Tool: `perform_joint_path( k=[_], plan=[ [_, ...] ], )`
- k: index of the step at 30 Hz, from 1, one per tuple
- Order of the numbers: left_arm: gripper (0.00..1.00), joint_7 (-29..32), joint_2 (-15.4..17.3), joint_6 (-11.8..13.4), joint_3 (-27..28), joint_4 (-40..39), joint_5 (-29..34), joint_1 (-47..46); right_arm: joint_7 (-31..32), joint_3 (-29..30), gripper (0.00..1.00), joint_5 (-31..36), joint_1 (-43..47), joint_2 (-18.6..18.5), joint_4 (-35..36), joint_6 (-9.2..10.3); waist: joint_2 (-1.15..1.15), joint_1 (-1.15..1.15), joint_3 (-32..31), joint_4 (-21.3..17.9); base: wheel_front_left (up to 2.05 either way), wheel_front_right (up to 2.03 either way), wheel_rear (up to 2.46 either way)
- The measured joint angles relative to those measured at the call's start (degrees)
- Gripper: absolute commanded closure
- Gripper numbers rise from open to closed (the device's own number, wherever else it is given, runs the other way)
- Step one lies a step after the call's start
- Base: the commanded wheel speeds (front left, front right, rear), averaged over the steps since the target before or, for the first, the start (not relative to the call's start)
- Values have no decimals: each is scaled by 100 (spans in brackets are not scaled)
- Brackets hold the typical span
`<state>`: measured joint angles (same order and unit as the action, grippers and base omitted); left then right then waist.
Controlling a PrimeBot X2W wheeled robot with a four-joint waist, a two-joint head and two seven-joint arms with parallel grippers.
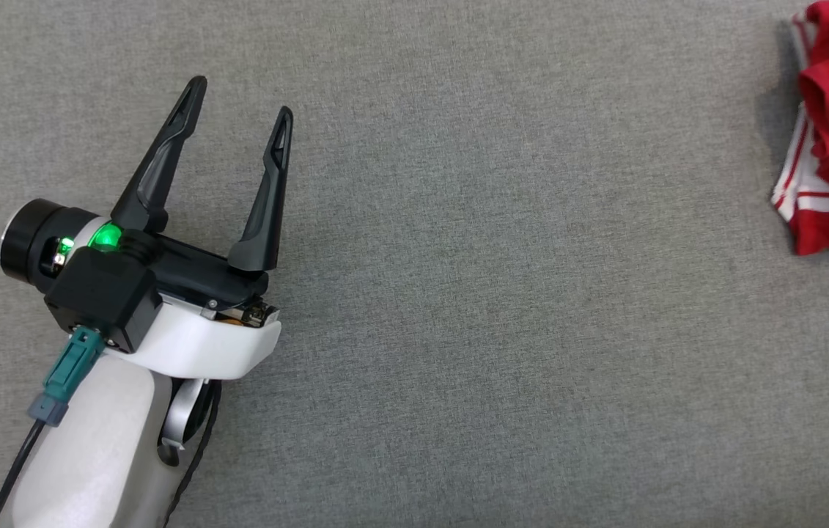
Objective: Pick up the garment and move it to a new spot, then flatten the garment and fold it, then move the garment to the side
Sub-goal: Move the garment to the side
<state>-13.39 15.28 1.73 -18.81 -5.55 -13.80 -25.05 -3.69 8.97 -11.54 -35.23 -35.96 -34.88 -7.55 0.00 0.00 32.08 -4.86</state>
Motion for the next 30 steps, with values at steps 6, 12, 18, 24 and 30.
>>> perform_joint_path(
  k=[6, 12, 18, 24, 30],
  plan=[
    [0, -36, -60, 89, 71, 191, -121, 159, -749, 327, 0, 135, 52, 572, -203, 0, 0, 0, -275, 21, 0, 0, 0],
    [0, -97, -124, 209, 255, 436, -327, 575, -1004, 155, 0, 62, 697, 1302, 579, 0, 0, 0, -784, 71, 0, 0, 0],
    [0, -135, -162, 367, 506, 667, -465, 1001, -934, -257, 0, 152, 1543, 2062, 1830, 0, 0, 0, -1312, 225, 0, 0, 0],
    [0, -152, -202, 437, 770, 891, -609, 1351, -570, -623, 0, 209, 2264, 2666, 2903, 0, 0, 0, -1670, 567, 0, 0, 0],
    [0, -159, -309, 374, 1088, 954, -647, 1690, -271, -857, 0, 219, 2842, 2933, 3501, 0, 0, 0, -2008, 898, 0, 0, 0]
  ],
)
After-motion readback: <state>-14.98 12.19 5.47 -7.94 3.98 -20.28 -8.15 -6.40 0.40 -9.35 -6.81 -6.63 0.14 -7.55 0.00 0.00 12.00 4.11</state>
